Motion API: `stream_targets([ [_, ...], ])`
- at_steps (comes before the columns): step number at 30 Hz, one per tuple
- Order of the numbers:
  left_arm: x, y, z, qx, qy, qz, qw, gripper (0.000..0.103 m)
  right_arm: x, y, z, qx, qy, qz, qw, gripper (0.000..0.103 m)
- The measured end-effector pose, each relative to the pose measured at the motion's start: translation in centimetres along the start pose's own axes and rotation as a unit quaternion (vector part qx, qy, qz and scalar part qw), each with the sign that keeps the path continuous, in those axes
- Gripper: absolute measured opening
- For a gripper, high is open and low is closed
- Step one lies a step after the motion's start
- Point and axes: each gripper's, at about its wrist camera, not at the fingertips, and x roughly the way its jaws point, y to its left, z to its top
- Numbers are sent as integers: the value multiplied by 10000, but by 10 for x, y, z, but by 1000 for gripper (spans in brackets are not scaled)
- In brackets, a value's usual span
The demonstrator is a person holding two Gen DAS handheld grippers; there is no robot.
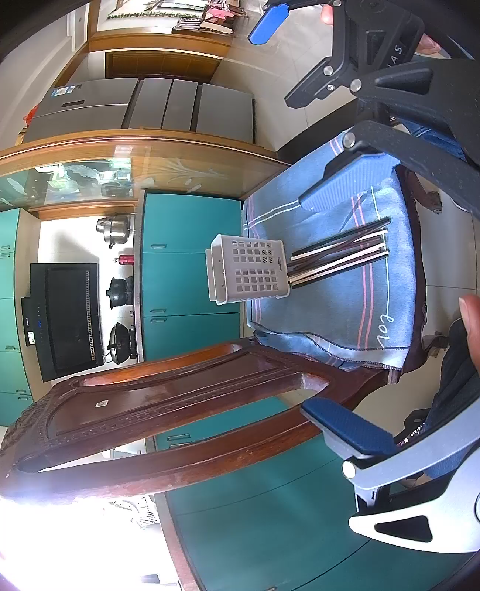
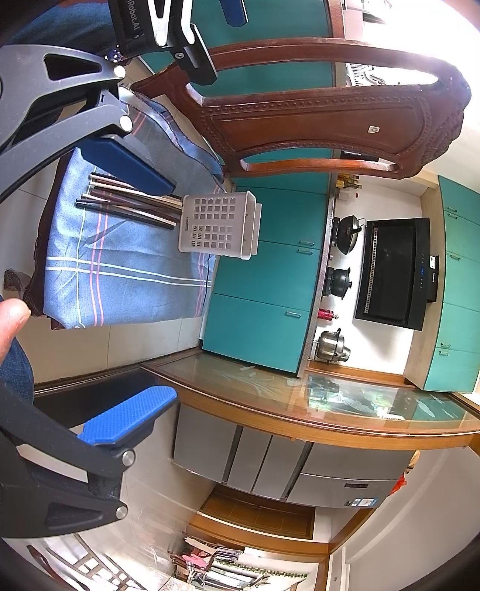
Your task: Organize utensils
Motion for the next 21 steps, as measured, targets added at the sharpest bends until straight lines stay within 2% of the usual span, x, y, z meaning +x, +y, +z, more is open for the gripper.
stream_targets([
  [18, 22, 2, -6, -19, 277, 15, 9996, 100, 15, 6, -5, -90, 182, 33, 9998, 101],
  [21, 34, 1, -9, -10, 508, -67, 9987, 100, 31, 1, -6, 14, 497, -163, 9986, 101],
])
